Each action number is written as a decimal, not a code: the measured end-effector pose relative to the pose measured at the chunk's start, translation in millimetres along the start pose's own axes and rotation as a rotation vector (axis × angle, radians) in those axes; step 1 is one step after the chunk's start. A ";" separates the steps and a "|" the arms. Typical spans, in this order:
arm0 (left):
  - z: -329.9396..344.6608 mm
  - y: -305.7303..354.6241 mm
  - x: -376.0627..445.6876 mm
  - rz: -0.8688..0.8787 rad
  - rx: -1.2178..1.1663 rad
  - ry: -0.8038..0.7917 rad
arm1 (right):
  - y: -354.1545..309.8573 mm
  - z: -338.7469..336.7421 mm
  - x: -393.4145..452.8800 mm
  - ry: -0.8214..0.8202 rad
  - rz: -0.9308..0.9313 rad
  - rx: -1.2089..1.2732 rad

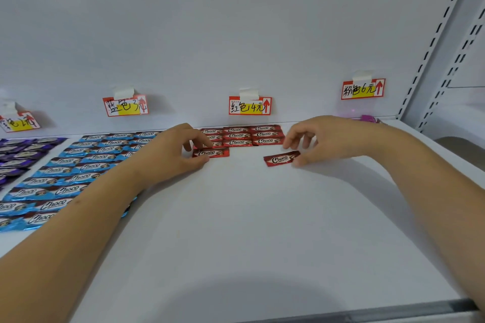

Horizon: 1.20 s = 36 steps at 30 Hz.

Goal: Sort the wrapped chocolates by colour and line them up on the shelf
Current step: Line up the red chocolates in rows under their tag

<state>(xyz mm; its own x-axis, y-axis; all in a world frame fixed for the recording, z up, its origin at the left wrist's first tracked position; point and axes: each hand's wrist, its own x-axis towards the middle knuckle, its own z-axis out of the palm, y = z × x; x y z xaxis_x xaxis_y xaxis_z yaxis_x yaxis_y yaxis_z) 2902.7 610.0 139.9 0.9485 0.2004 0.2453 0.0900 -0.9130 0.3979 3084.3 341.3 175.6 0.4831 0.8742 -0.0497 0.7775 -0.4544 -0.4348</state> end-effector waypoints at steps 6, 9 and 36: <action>0.6 -0.6 0.6 -0.002 0.005 0.003 | -3.7 7.7 0.0 0.031 0.012 0.021; 0.8 -0.7 1.1 -0.010 0.005 0.002 | -10.7 17.0 6.8 0.100 -0.036 0.042; -0.1 -6.4 3.8 -0.010 -0.014 0.020 | -40.5 56.3 56.9 0.301 -0.326 -0.093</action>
<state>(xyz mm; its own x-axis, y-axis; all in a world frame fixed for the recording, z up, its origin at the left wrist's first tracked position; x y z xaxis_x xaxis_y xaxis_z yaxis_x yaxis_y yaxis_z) 2905.6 616.6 138.4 0.9412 0.2168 0.2590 0.0949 -0.9057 0.4132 3057.7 419.1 139.7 0.2916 0.8917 0.3461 0.9348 -0.1890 -0.3007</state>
